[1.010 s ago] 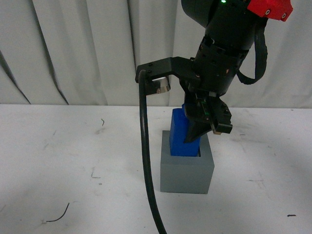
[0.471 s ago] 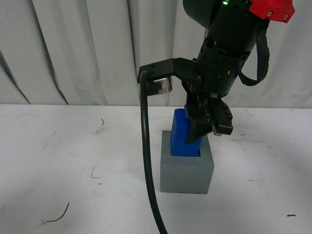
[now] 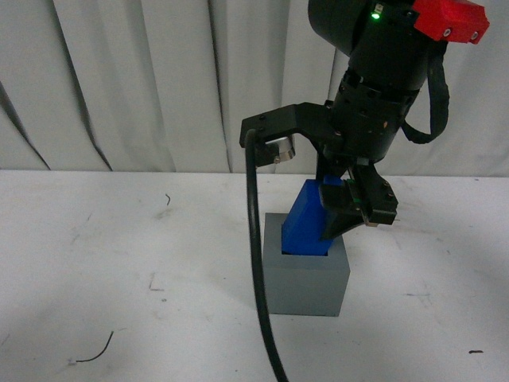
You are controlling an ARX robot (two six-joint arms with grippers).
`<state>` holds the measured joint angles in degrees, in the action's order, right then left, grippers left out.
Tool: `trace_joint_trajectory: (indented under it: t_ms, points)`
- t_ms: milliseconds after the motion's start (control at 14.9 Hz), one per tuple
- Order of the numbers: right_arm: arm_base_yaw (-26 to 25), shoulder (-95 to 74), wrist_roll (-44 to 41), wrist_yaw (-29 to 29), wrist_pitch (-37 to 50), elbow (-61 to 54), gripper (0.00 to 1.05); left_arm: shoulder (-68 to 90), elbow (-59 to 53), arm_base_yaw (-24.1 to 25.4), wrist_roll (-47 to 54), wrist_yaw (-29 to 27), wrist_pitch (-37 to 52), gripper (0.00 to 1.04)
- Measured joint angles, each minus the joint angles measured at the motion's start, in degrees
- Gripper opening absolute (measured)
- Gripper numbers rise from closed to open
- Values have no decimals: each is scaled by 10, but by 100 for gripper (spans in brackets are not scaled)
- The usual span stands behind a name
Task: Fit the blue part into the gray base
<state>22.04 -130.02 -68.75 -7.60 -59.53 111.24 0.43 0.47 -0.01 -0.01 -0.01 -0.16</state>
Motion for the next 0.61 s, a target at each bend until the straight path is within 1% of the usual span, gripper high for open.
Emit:
trace_joint_trajectory:
  t_ms: [67,202,269,404,606]
  points:
    - [-4,0,-3,1,2,-2,85,0,0,0,0,0,0,98]
    - [-6,0,-3,-3,7,-2,100,0,0,0,0,0,0,98]
    - [-5,1,-3,-9,7,-2,98,0,0,0,0,0,0,98]
    - [-2,1,-3,-17,12,-2,98,0,0,0,0,0,0,98]
    - [-4,20,1,-55,27,-13,98,0,0,0,0,0,0,98]
